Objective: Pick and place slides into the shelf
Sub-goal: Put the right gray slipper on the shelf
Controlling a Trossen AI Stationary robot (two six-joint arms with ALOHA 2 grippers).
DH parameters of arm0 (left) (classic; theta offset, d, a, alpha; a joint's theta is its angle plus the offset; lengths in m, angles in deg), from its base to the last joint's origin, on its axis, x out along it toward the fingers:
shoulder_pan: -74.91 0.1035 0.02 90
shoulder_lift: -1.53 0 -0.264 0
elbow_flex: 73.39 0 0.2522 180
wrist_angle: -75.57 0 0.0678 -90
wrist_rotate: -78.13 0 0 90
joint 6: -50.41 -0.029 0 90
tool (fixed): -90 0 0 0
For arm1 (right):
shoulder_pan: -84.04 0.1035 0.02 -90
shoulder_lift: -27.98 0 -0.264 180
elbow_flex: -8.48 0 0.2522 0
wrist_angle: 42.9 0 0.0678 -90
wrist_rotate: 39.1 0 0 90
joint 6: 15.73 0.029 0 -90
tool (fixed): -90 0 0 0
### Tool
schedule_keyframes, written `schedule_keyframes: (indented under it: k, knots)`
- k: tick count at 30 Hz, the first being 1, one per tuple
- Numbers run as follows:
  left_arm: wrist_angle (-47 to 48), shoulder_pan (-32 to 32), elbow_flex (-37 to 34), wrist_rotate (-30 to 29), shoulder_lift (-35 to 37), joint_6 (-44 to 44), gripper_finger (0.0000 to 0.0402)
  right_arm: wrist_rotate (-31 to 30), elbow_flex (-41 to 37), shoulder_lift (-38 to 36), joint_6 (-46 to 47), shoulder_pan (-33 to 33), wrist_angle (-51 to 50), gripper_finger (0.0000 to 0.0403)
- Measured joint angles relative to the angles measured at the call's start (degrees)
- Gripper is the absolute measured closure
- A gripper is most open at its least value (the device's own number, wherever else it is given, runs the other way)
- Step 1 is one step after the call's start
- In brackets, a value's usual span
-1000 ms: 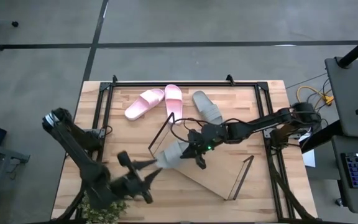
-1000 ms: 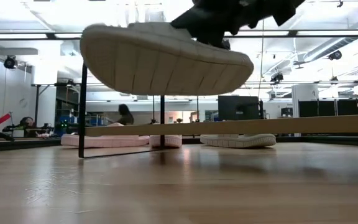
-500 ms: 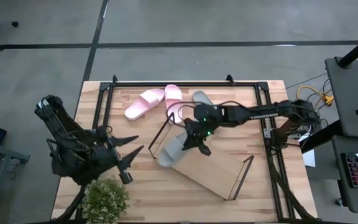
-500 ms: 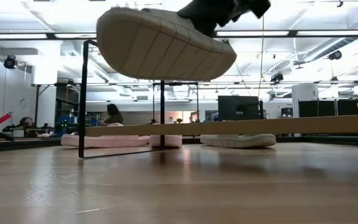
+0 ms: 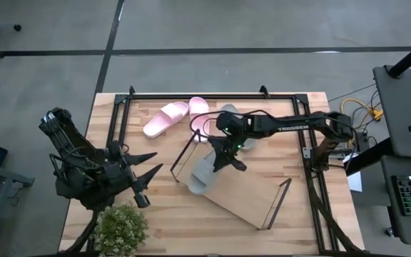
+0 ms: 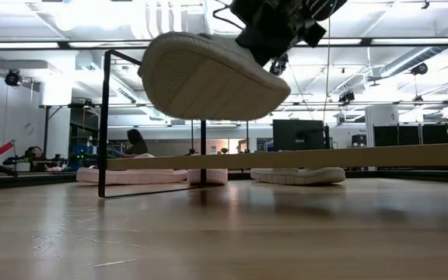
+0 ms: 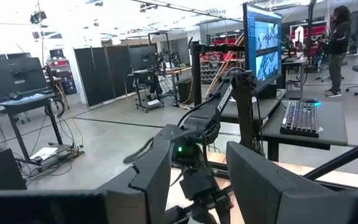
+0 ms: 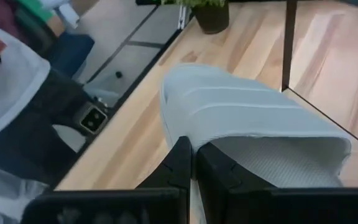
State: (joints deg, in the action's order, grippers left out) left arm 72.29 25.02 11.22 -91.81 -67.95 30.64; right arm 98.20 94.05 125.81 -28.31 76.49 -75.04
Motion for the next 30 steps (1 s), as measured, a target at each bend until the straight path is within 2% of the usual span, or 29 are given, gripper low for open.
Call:
schedule_keyframes:
  k: [16,30]
  knots:
    - [-0.9,0.0,-0.1,0.0,0.1,3.6,0.0262,2.6,5.6,8.7,-9.6,-1.2,1.0,0.0395]
    - [-0.9,0.0,-0.1,0.0,0.1,4.6,0.0262,4.2,6.7,9.2,-13.4,-3.2,3.3,0.0395]
